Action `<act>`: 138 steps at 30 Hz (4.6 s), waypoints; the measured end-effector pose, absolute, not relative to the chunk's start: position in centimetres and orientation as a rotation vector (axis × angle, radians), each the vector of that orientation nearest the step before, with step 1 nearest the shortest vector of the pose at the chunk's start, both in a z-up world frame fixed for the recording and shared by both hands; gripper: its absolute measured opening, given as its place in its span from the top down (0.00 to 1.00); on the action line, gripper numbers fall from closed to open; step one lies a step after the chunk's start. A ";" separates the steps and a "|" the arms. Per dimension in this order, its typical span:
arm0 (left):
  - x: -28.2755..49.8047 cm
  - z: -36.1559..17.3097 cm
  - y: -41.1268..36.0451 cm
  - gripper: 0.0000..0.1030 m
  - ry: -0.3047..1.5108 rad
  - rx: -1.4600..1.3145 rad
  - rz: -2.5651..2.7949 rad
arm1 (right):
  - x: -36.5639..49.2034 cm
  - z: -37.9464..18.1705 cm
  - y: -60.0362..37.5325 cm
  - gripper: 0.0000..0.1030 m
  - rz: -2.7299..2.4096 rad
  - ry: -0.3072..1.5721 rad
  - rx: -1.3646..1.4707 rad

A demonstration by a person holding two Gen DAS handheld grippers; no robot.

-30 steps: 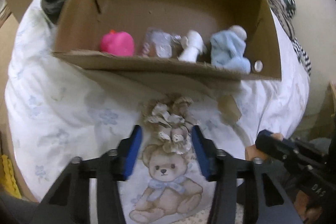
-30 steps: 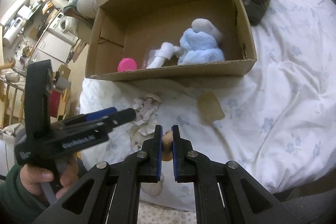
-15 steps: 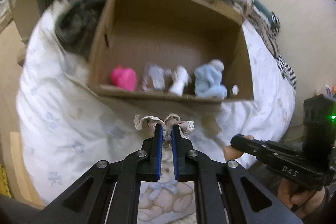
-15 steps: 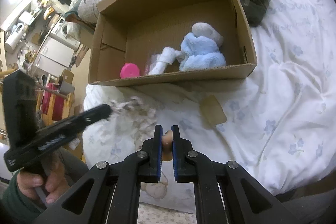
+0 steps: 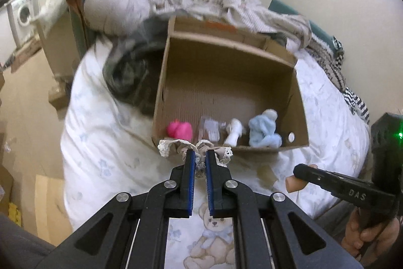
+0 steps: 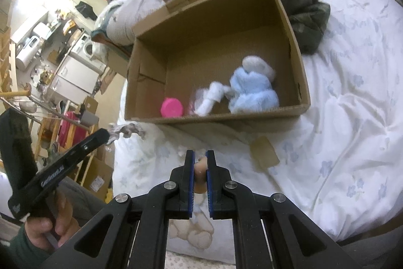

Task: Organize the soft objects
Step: 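Grasp the lace scrunchie with the left tool and lift it, then carry the grey lace scrunchie into the box and open the left tool, then withdraw both open tools from the box toward the white scrunchie, then grasp the white lace scrunchie with the left tool while the right tool grasps the beige pad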

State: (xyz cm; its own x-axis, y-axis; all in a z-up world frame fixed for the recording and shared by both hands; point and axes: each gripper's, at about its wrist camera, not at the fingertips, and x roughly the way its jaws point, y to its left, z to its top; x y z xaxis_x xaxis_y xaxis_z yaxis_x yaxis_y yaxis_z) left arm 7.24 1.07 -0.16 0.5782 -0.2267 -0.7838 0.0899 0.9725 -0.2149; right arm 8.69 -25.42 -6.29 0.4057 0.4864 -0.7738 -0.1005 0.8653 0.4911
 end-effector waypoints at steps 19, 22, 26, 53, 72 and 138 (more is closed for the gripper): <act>14.6 6.9 0.0 0.93 0.730 -0.083 -0.216 | 15.8 0.0 -25.5 0.91 0.376 0.917 0.361; 15.6 5.4 -0.4 0.93 0.750 -0.077 -0.226 | 16.2 -1.2 -25.9 0.91 0.362 0.912 0.364; 16.5 2.7 -0.6 0.93 0.798 -0.093 -0.205 | 16.9 -4.0 -25.6 0.91 0.340 0.978 0.370; 17.4 -5.0 -2.6 0.91 0.958 -0.020 -0.200 | 19.2 -8.1 -24.2 0.90 0.300 1.084 0.316; 16.5 -4.6 -3.5 0.41 0.947 0.020 -0.187 | 19.8 -8.7 -24.1 0.89 0.290 1.103 0.307; 11.8 -9.8 -3.8 0.37 1.263 -0.087 -0.273 | 12.0 -10.2 -31.1 0.00 0.083 1.217 0.342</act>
